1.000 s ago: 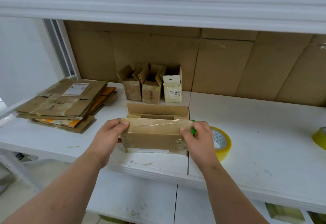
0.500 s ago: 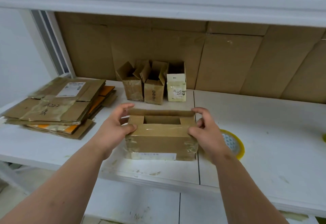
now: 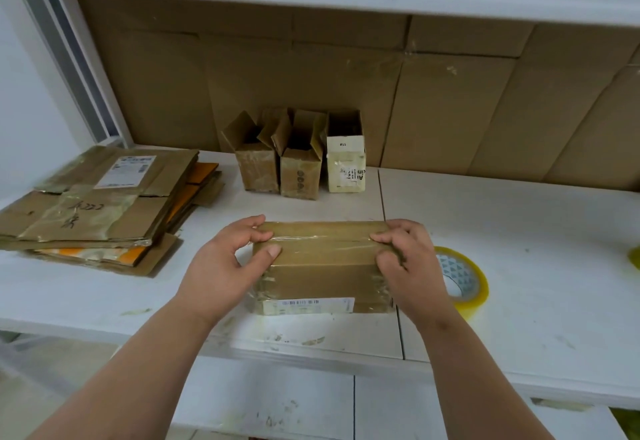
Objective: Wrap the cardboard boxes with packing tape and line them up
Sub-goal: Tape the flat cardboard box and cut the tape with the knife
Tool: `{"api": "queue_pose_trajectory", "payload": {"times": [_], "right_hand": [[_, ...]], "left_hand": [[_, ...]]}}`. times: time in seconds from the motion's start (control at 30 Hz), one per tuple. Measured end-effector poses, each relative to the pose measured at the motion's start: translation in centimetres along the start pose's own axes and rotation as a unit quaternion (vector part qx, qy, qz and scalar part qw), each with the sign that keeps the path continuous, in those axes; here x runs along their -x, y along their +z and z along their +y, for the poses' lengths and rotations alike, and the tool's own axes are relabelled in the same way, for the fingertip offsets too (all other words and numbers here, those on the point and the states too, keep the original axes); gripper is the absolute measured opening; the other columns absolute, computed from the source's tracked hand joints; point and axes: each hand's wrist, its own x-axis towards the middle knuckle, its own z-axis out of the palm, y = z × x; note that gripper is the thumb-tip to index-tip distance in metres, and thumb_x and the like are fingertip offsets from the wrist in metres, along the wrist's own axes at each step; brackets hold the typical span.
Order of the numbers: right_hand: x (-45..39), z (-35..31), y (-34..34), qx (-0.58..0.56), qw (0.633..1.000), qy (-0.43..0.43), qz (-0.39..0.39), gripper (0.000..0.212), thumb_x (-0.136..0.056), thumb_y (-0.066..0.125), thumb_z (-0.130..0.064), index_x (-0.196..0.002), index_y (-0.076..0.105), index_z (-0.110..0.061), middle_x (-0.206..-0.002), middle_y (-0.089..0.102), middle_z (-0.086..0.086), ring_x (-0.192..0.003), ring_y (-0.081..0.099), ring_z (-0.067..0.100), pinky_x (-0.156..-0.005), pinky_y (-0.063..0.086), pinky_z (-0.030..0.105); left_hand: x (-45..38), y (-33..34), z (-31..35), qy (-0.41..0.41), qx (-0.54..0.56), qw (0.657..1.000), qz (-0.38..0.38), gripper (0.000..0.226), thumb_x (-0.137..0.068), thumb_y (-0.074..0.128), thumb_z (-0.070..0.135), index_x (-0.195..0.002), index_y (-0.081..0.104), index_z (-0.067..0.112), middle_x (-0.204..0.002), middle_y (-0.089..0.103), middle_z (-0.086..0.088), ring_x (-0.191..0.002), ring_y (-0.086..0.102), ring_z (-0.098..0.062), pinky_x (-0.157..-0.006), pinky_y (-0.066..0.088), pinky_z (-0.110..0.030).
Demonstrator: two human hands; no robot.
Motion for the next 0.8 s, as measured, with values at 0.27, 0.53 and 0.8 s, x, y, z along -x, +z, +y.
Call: {"api": "queue_pose_trajectory", "payload": {"times": [0.27, 0.53, 0.8], "right_hand": [[0.6, -1.1, 0.0, 0.059, 0.996, -0.037, -0.053, 0.043, -0.082, 0.065, -0.052, -0.115, 0.057, -0.027, -0.149, 0.042, -0.014, -0.132, 0.035, 0.008, -0.108, 0.038, 0.041], [2.3, -3.7, 1.9, 0.136, 0.987, -0.081, -0.03, 0.068, -0.069, 0.058, -0.072, -0.12, 0.064, -0.027, -0.137, 0.052, -0.013, -0.125, 0.037, 0.008, -0.106, 0.036, 0.033], [2.7, -3.0, 2.1, 0.178, 0.981, -0.075, -0.024, 0.078, -0.071, 0.044, -0.081, -0.127, 0.065, -0.031, -0.149, 0.044, -0.019, -0.136, 0.037, 0.008, -0.109, 0.019, 0.029]], "left_hand": [[-0.3, -0.5, 2.0, 0.116, -0.216, 0.969, -0.04, 0.04, -0.1, 0.05, 0.022, -0.139, 0.055, 0.032, -0.145, 0.05, 0.015, -0.133, 0.045, -0.01, -0.105, 0.029, -0.02], [-1.2, -1.6, 3.4, 0.069, -0.384, 0.901, -0.187, 0.095, -0.069, -0.002, 0.088, -0.154, 0.011, 0.047, -0.162, 0.019, 0.015, -0.149, 0.016, -0.014, -0.12, 0.017, -0.04], [-1.2, -1.2, 3.1, 0.055, -0.416, 0.874, -0.246, 0.114, -0.057, -0.006, 0.095, -0.155, -0.01, 0.039, -0.164, -0.011, 0.014, -0.152, -0.009, -0.016, -0.124, 0.002, -0.042]]}}
